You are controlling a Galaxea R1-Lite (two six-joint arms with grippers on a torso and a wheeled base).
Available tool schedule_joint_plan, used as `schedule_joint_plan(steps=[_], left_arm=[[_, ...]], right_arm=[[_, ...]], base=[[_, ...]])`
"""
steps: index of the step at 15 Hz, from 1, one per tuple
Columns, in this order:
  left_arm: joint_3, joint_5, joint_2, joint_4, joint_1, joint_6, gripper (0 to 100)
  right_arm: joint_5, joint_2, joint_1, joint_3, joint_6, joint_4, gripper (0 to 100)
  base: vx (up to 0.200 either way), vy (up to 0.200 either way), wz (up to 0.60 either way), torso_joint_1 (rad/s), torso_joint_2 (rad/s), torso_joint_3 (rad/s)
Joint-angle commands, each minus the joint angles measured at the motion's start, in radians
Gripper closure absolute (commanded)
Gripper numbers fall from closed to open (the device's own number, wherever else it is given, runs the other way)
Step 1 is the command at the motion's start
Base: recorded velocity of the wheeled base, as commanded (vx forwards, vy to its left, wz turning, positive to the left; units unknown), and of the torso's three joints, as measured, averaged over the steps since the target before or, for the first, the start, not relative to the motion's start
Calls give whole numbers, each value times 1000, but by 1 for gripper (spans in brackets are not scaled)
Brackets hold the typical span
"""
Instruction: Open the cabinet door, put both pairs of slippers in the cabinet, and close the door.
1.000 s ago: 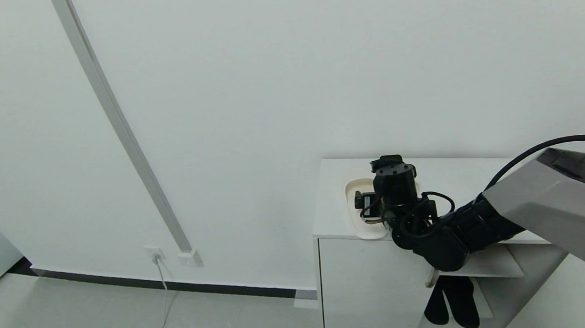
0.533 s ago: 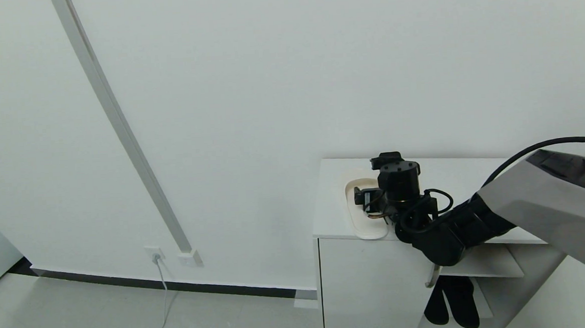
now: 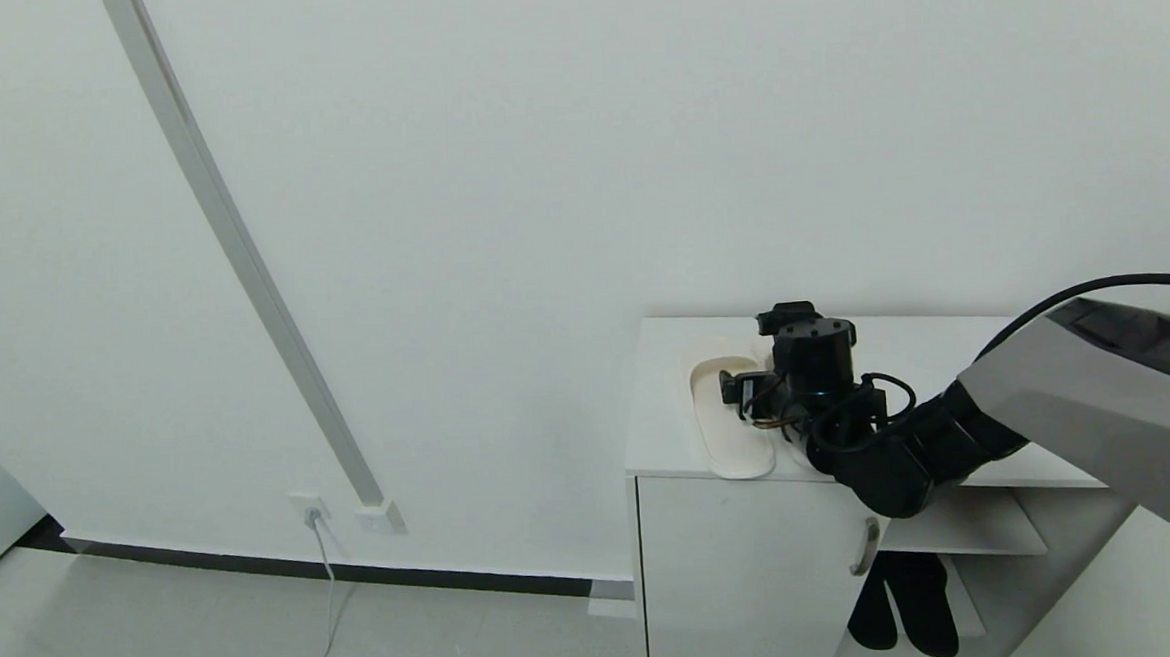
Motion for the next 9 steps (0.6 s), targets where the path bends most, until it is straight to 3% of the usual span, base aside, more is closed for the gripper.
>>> schedule_joint_plan(steps=[1, 4, 5, 9], left_arm=[[0, 0, 1, 0, 1, -1, 100], [0, 0, 1, 0, 1, 0, 100], [0, 0, 1, 0, 1, 0, 100], [0, 0, 1, 0, 0, 0, 100]], right_arm=[[1, 25, -3, -27, 0, -1, 0], [1, 40, -2, -51, 0, -1, 0], [1, 45, -2, -56, 0, -1, 100], [1, 51, 0, -67, -1, 0, 100]], base=[[0, 0, 0, 0, 0, 0], [0, 0, 0, 0, 0, 0], [0, 0, 0, 0, 0, 0], [0, 0, 0, 0, 0, 0]])
